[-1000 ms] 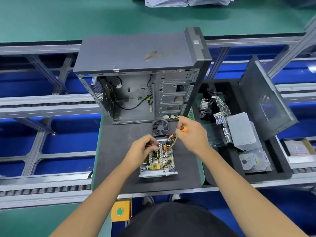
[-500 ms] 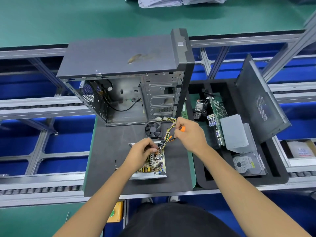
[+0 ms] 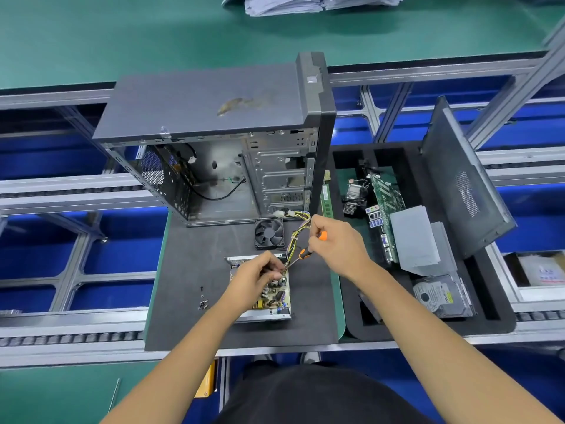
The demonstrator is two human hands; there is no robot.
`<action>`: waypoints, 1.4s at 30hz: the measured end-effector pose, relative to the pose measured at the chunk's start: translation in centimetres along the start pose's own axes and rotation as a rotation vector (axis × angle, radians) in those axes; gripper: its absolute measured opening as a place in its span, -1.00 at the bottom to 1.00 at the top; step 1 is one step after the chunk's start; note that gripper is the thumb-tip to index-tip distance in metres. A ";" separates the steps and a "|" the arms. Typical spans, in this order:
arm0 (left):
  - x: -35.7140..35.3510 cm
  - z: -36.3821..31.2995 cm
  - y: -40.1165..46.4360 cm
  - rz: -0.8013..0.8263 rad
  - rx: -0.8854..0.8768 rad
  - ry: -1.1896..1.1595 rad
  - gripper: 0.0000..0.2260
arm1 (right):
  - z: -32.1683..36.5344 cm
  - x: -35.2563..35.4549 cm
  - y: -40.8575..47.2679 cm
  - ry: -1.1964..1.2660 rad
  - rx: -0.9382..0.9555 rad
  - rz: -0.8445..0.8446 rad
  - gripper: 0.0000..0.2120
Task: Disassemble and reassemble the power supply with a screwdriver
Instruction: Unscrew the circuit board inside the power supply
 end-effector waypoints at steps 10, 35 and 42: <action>-2.1 0.9 -0.1 0.077 -0.012 0.053 -0.70 | -0.9 -0.7 -0.7 -0.091 0.050 0.058 -0.89; -3.8 -0.3 1.1 0.086 -0.186 0.389 -0.90 | -3.9 -6.7 -0.8 -0.348 0.164 0.186 -0.89; -4.0 -0.2 1.0 0.094 -0.166 0.431 -0.89 | -3.0 -7.7 -1.0 -0.400 0.229 0.221 -0.87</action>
Point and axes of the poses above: each hand's wrist, its own y-axis towards the middle knuckle, its own x-axis out of the back of the hand, z = x × y, the point moved 9 cm from there along y, towards the middle knuckle, and after that the axes turned 6 degrees about y, right-handed, at the moved point
